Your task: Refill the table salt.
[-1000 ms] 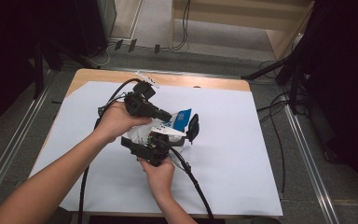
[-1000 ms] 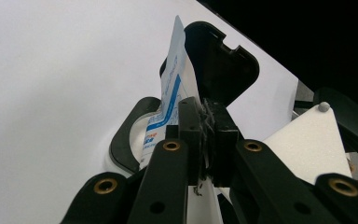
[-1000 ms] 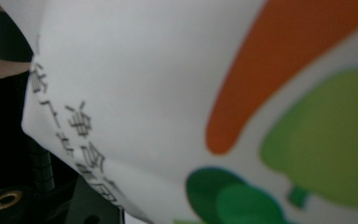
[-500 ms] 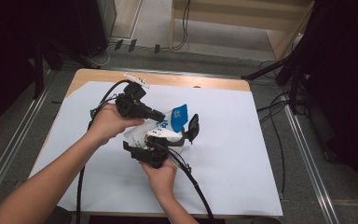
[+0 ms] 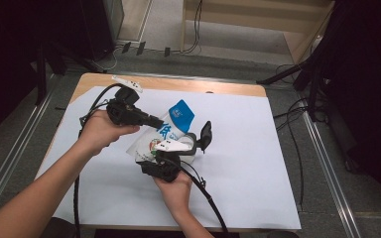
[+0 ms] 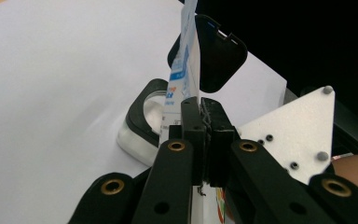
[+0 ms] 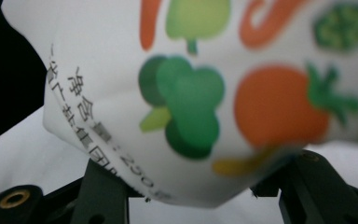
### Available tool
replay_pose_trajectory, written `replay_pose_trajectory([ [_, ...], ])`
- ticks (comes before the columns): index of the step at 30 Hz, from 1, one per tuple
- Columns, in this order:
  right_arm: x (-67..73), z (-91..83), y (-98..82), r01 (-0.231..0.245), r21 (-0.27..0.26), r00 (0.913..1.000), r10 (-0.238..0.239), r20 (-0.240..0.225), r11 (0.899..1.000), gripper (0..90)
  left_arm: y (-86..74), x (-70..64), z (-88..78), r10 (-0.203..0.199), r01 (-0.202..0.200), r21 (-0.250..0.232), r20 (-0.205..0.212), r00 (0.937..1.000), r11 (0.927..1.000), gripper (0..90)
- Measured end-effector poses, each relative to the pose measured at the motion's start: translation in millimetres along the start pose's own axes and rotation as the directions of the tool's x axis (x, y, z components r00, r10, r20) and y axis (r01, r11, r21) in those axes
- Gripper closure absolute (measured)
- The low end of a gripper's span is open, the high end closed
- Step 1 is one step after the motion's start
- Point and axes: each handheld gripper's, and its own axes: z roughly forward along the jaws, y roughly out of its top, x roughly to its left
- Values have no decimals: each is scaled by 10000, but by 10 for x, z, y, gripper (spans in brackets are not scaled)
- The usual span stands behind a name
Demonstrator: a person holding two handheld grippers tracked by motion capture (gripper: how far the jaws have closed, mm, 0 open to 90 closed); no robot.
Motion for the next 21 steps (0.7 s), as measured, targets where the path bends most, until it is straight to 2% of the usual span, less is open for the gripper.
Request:
replay_pose_trajectory([
  [3, -18, -13, -13, 76, 37, 9999, -76, 112, 10000, 532, -18, 6, -47, -13, 14, -22, 137, 9999, 10000, 900],
  [7, -19, -35, -32, 327, 53, 9989, -328, 333, 9995, 533, -17, -13, -61, 229, -230, 78, 95, 9997, 9997, 900],
  [10, -38, -64, -39, 420, 46, 9979, -422, 495, 9991, 539, -24, -17, -86, 294, -295, 51, 231, 9993, 9996, 900],
  [21, -119, -139, -49, 267, -67, 9964, -261, 808, 9996, 553, -75, -45, -204, 609, -605, -124, 395, 9974, 9981, 900],
])
